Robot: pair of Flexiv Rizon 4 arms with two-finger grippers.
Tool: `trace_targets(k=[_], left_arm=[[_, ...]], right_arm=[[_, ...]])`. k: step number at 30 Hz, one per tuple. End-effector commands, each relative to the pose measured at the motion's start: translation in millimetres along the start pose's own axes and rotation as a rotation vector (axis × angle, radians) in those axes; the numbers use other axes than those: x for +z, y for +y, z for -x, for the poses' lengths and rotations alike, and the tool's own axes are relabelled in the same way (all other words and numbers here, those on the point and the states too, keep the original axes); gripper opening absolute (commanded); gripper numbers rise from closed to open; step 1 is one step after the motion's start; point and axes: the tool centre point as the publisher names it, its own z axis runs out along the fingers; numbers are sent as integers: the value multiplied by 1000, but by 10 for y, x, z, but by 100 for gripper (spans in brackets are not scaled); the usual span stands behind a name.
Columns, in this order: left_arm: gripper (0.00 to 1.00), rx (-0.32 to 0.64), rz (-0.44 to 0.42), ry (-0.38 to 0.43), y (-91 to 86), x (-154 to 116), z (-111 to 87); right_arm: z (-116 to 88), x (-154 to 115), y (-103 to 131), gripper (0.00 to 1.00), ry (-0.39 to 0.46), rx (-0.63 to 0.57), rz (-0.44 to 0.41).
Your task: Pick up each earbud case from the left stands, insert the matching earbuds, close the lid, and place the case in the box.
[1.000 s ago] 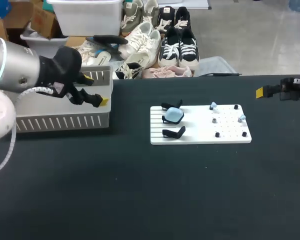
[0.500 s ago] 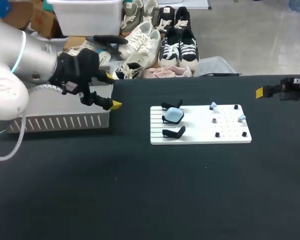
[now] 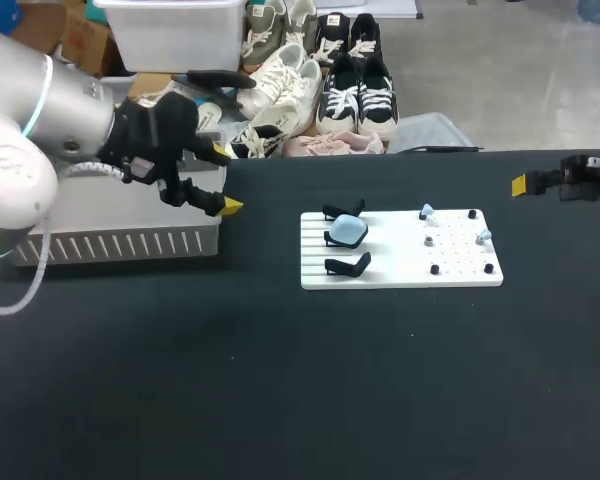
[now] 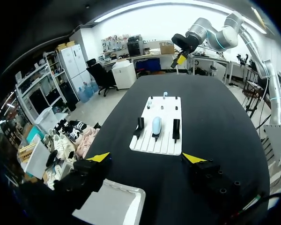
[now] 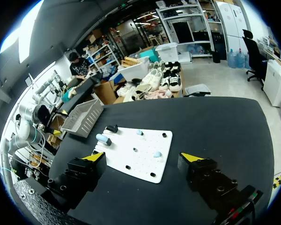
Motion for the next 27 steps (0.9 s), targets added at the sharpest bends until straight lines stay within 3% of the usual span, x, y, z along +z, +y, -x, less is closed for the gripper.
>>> trace_targets(k=[1,6,13,27], left_arm=[[100,23,28,-62,-90,59,-36],[100,45,26,-158,-82,264,-62],[100,93,-52,-254,-30,595,14],[100,68,-116,-271,-16,998,178]], right_arm=[[0,-1,-7,100,1,-1,3],[0,-1,-7,100,1,-1,3],[0,-1,-7,100,1,-1,3],[0,-1,-7,100,1,-1,3]])
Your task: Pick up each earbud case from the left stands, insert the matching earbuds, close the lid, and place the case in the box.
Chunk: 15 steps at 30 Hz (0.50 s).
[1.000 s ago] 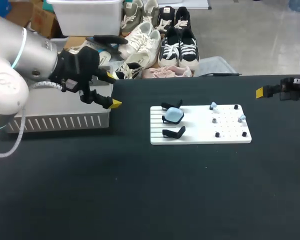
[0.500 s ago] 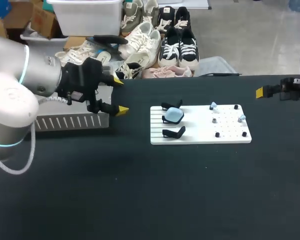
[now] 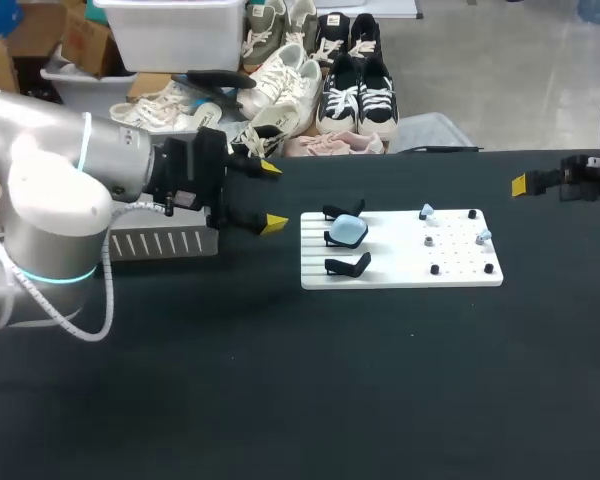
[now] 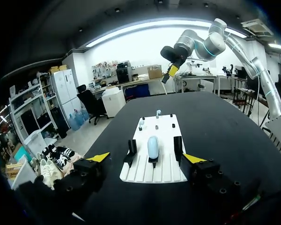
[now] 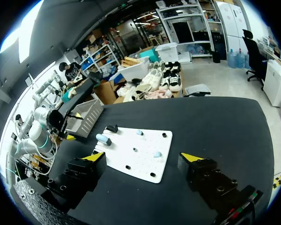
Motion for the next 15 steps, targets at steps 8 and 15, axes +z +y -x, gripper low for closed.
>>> trace_targets(k=[8,15], left_arm=[[100,-26,-12,-11,-32,334,-14],[100,-24,-43,-29,-64,492,-39]], right_arm=[[0,-1,-8,100,1,-1,3],[0,-1,-8,100,1,-1,3]])
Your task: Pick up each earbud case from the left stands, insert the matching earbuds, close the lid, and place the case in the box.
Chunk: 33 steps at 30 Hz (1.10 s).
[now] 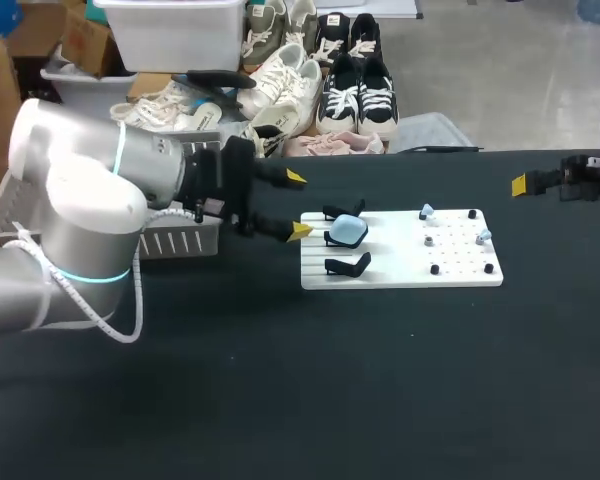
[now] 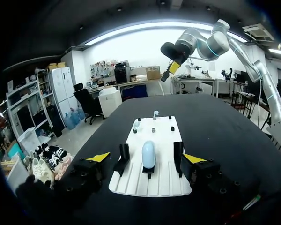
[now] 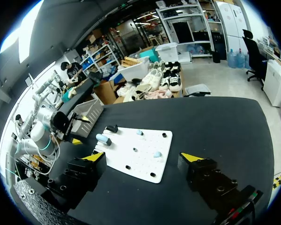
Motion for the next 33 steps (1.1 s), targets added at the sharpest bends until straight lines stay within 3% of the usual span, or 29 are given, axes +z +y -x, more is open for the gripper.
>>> trace_targets(k=[1,19,33], left_arm=[[100,0,-21,-8,17,130,-61],[100,-62,-73,27,40,387,-115],[100,-96,-50,51,-31,455,-145]], right_arm=[[0,-1,-8,100,1,-1,3],[0,-1,-8,100,1,-1,3],[0,-1,-8,100,1,-1,3]])
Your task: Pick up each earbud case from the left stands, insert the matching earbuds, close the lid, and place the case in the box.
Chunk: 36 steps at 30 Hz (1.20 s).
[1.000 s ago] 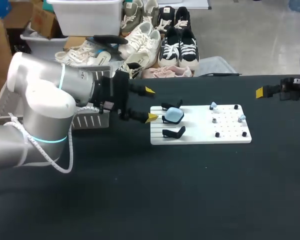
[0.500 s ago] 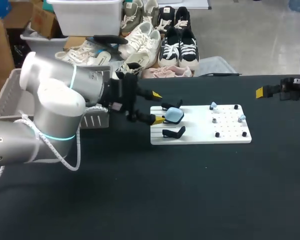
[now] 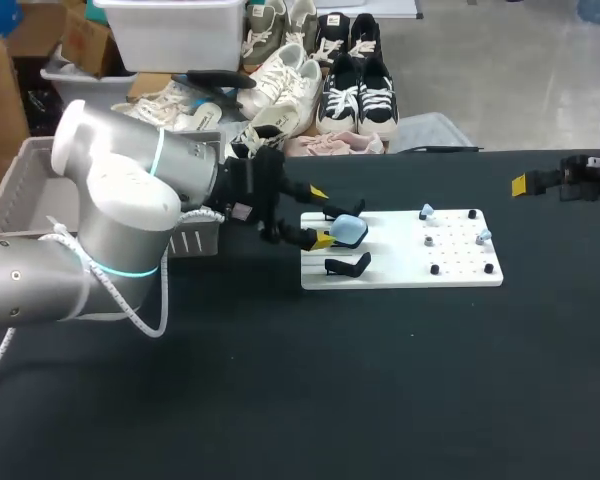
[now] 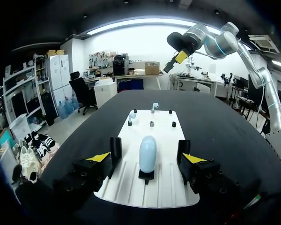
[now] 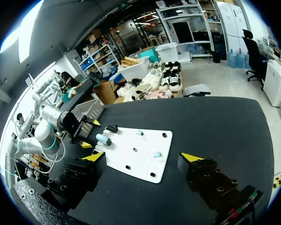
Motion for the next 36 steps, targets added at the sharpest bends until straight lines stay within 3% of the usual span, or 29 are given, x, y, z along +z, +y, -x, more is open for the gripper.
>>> trace_targets(k=[1,21,36], left_arm=[[100,-5,15,8,-44,39,6],[100,-7,19,31,-69,150,-32],[85,-16,14,42,-65,193,-92]], right_arm=[[0,-1,-8,100,1,-1,3],[0,-1,-8,100,1,-1,3],[0,-1,-8,100,1,-1,3]])
